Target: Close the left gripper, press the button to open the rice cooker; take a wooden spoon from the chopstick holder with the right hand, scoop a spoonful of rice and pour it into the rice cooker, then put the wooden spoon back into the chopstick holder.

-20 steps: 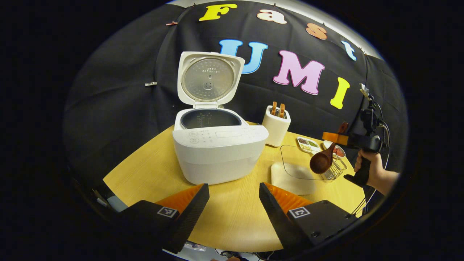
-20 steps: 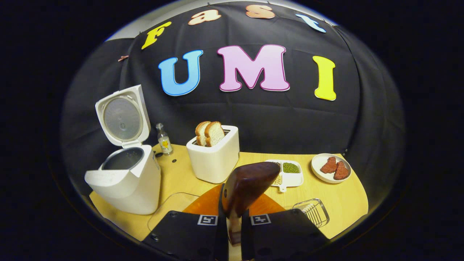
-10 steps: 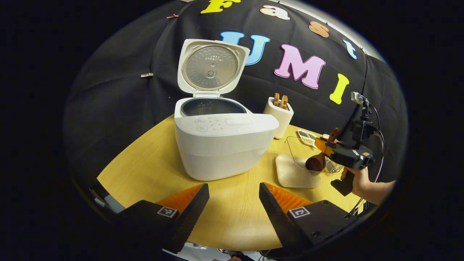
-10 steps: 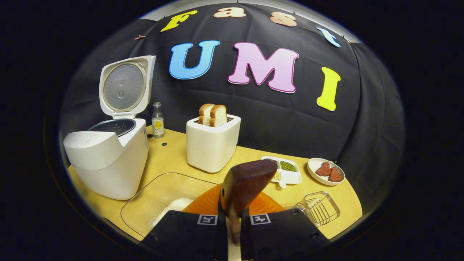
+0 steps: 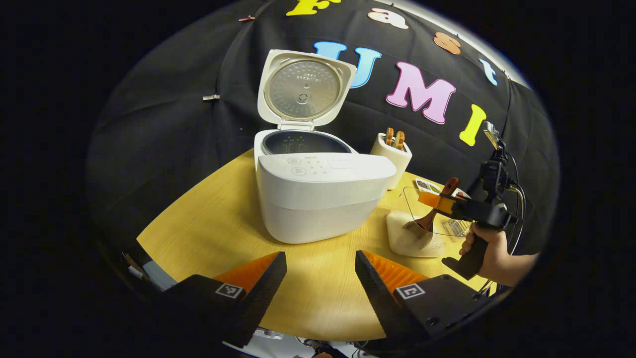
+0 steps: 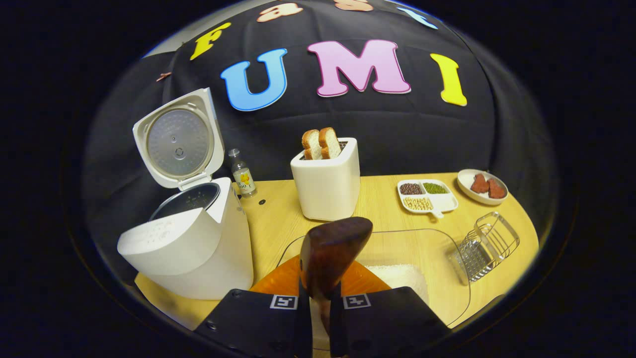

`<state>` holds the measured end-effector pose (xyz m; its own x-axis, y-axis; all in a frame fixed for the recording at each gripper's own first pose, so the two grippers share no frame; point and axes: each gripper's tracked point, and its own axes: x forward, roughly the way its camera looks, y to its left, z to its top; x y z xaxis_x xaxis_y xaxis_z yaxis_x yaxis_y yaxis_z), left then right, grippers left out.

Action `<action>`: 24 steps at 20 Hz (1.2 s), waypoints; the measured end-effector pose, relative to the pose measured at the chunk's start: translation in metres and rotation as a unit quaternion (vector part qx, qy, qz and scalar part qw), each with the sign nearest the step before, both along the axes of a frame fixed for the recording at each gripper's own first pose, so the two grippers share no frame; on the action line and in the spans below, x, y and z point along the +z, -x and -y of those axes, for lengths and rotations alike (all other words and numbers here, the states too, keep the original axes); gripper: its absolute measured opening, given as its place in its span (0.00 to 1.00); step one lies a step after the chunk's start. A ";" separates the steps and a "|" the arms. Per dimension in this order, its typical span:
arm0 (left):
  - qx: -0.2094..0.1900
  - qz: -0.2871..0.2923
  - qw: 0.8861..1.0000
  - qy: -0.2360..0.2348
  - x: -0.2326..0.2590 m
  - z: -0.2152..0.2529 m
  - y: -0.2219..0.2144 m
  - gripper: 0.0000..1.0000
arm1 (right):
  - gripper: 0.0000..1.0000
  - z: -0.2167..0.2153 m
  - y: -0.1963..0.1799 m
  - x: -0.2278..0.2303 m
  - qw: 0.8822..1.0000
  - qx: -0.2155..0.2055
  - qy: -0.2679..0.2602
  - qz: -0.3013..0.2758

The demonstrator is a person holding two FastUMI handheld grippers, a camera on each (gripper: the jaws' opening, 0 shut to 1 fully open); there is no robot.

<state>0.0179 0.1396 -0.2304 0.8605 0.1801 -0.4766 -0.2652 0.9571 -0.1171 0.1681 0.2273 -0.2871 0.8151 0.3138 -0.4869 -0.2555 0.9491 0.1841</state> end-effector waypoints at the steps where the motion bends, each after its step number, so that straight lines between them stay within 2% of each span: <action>1: 0.002 0.000 1.000 0.002 0.001 0.001 0.001 0.96 | 0.18 0.003 -0.003 -0.002 1.000 -0.014 -0.013 -0.015; 4: 0.005 0.002 1.000 0.001 0.004 0.002 0.006 0.96 | 0.18 0.012 -0.008 -0.009 0.993 -0.053 -0.073 -0.081; 8: -0.003 0.013 1.000 0.003 0.014 0.010 0.005 0.96 | 0.18 0.022 -0.005 -0.011 0.963 -0.105 -0.180 -0.172; 17: -0.051 0.026 0.998 -0.007 0.031 0.021 -0.004 0.96 | 0.18 0.084 -0.012 0.048 0.929 -0.201 -0.272 -0.150; 21: -0.057 0.036 0.998 -0.004 0.039 0.022 -0.002 0.96 | 0.18 0.118 -0.013 0.072 0.913 -0.245 -0.294 -0.138; 24: -0.059 0.037 0.998 -0.002 0.036 0.022 0.004 0.96 | 0.18 0.124 -0.016 0.089 0.901 -0.260 -0.320 -0.137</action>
<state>0.0136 0.1173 -0.1943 0.9084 0.0778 -0.4108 -0.1423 0.9814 -0.1287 0.1839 0.1032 -0.1978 0.8095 0.2130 -0.5471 0.3307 0.6047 0.7246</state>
